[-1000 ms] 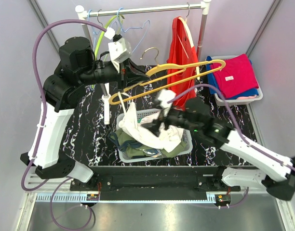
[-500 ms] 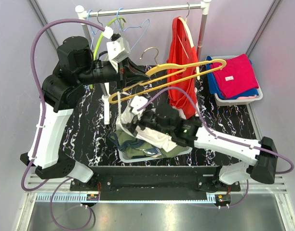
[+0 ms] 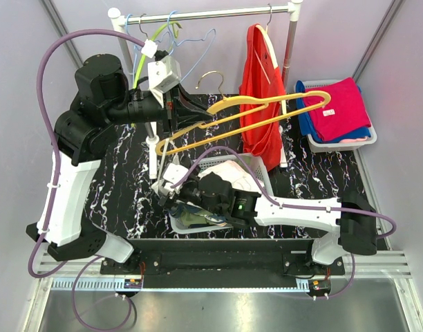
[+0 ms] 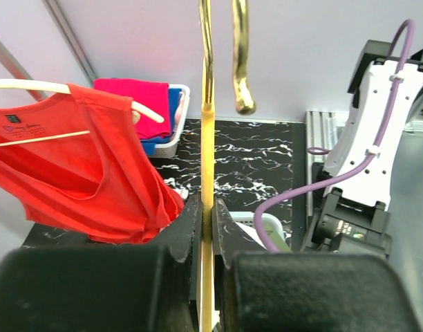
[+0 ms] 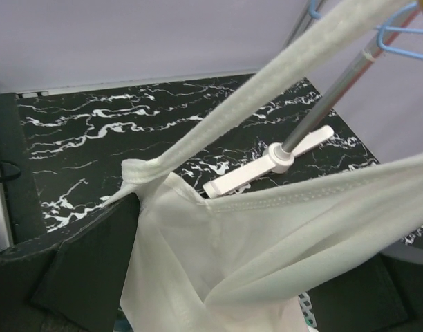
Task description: Remove the tank top from the hanger
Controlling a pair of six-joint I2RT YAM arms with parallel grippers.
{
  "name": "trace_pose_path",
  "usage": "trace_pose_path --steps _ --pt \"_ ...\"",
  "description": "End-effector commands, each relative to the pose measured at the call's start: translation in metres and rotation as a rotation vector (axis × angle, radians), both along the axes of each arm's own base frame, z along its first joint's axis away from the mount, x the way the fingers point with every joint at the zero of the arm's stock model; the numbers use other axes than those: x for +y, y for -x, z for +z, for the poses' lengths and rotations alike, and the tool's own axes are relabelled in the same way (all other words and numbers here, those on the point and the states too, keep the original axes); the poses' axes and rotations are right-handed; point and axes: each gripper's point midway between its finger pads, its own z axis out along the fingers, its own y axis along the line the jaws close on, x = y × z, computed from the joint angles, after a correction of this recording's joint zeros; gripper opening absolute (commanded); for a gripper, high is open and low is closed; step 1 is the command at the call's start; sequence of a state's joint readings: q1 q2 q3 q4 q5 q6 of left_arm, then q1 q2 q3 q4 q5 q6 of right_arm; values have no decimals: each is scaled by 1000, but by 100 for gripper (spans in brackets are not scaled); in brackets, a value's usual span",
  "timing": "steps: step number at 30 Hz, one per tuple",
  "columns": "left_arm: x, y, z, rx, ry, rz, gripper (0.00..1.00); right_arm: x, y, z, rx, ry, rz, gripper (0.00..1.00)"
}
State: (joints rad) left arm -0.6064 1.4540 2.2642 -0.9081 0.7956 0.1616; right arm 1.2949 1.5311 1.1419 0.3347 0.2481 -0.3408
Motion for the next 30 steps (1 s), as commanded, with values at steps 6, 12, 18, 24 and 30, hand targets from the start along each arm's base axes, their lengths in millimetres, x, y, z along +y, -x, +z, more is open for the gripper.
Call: trace_pose_path --steps 6,12,18,24,30 --pt "9 24 28 -83 72 -50 0 -19 -9 49 -117 -117 -145 100" --pt "11 21 24 -82 63 -25 0 -47 3 99 -131 -228 -146 100" --pt "10 18 23 -82 60 -22 0 -70 4 122 -149 -310 -179 100" --pt "10 16 19 -81 51 -14 0 -60 8 136 -147 -341 -142 100" --pt "13 20 20 -89 54 -8 0 -46 4 140 -164 -325 -147 100"
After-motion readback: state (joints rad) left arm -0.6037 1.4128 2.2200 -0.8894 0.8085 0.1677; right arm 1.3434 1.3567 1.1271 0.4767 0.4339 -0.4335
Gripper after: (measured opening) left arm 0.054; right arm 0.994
